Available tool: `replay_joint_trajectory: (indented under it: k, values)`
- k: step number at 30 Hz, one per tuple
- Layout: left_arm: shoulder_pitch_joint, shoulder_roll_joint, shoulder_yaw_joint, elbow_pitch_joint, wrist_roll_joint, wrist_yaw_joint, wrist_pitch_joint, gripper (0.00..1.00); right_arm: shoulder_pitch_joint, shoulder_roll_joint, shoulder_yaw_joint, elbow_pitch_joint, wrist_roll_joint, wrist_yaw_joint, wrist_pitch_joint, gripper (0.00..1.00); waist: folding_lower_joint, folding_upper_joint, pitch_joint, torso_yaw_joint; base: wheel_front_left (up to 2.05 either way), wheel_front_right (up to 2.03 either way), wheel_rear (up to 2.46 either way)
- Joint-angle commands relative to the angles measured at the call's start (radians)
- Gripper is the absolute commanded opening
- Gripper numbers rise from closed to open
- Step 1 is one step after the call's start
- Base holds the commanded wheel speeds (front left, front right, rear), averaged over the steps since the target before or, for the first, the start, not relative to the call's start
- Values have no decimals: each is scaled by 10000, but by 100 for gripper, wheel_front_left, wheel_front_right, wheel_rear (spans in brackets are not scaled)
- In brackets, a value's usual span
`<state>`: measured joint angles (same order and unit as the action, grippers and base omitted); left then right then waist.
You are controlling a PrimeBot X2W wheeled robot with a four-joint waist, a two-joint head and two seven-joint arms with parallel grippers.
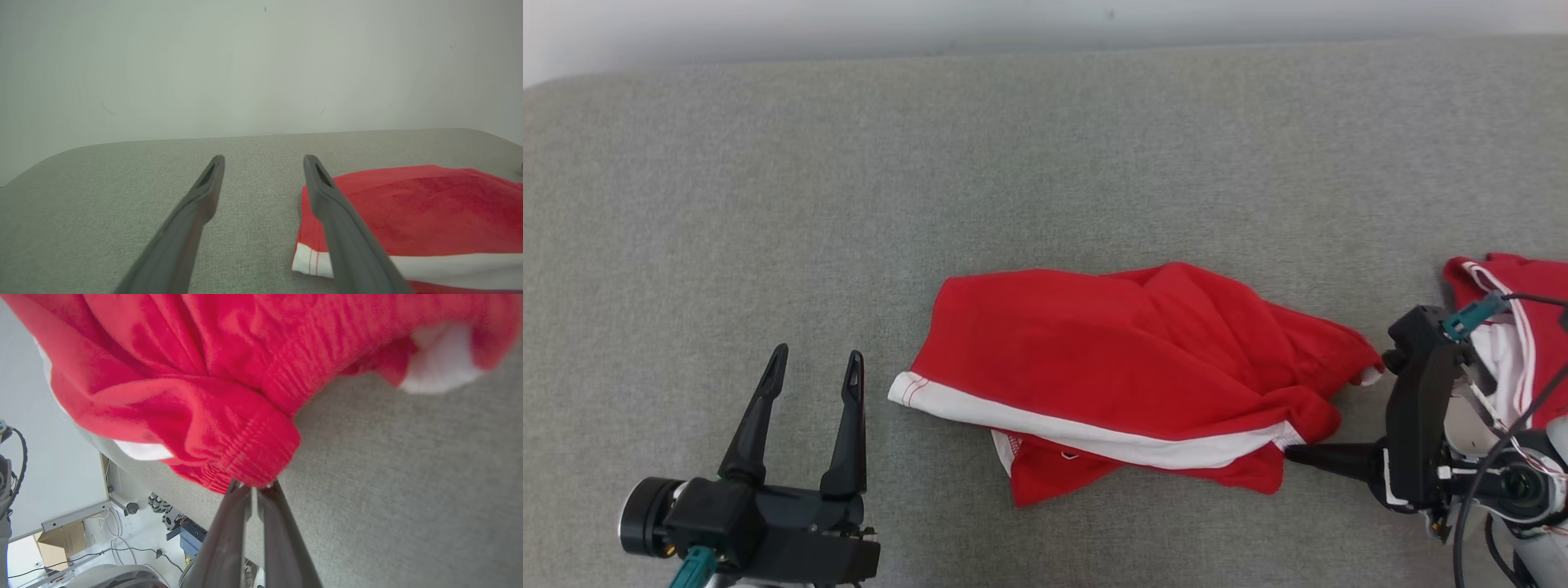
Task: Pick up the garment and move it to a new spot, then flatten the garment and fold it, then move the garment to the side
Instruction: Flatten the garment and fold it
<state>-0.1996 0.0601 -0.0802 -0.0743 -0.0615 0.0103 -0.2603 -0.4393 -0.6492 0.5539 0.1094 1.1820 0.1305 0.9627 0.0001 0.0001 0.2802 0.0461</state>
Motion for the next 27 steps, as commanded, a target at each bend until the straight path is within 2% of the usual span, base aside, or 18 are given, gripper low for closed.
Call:
replay_joint_trajectory:
  k: [1, 2, 4, 5, 6, 15, 18, 21, 22, 27]
  values:
    - [-108, 1, -20, 51, 0, -7, -32, 100, -136, 118, 26, 128, 36, 3, 35, 0, -1, -1, 168, 139, 0, 0, 0]
    - [-139, -7, -44, 68, -4, -4, -32, 100, -191, 165, 44, 190, 10, 3, 16, 0, -1, -1, 181, 141, 0, 0, 0]
    - [-198, -19, -44, 103, -22, -2, -32, 100, -174, 251, 75, 185, 76, 3, -104, 57, -1, -1, 171, 130, 0, 0, 0]
    - [-216, -23, -35, 118, -35, 0, -32, 100, -92, 264, 56, 131, 152, 3, -190, 92, -1, -1, 147, 111, 0, 0, 0]
    - [-219, -23, -11, 135, -33, 3, -32, 100, 30, 264, 23, 67, 249, 3, -283, 100, -1, -1, 107, 82, 0, 0, 0]
    - [216, 94, 340, 107, 64, 38, -32, 100, 1755, -545, -257, -812, 476, 3, -1030, 100, -1, -1, -431, -439, 0, 0, 0]
    - [351, 131, 438, 137, 68, 27, -32, 100, 2329, -597, -587, -1027, 568, 3, -1454, 100, -1, -1, -644, -608, 0, 0, 0]
    - [431, 146, 540, 145, 51, 48, -32, 100, 2844, -415, -1270, -1314, 585, 3, -2489, 100, -1, -1, -826, -691, 0, 0, 0]
    - [431, 146, 540, 145, 51, 48, -32, 100, 2844, -415, -1270, -1314, 585, 3, -2489, 100, -1, -1, -826, -691, 0, 0, 0]
    - [698, 122, 678, 104, 50, 171, -32, 100, 3378, 142, -2159, -1944, -289, 3, -4779, 100, -1, -1, -1132, -792, 0, 0, 0]
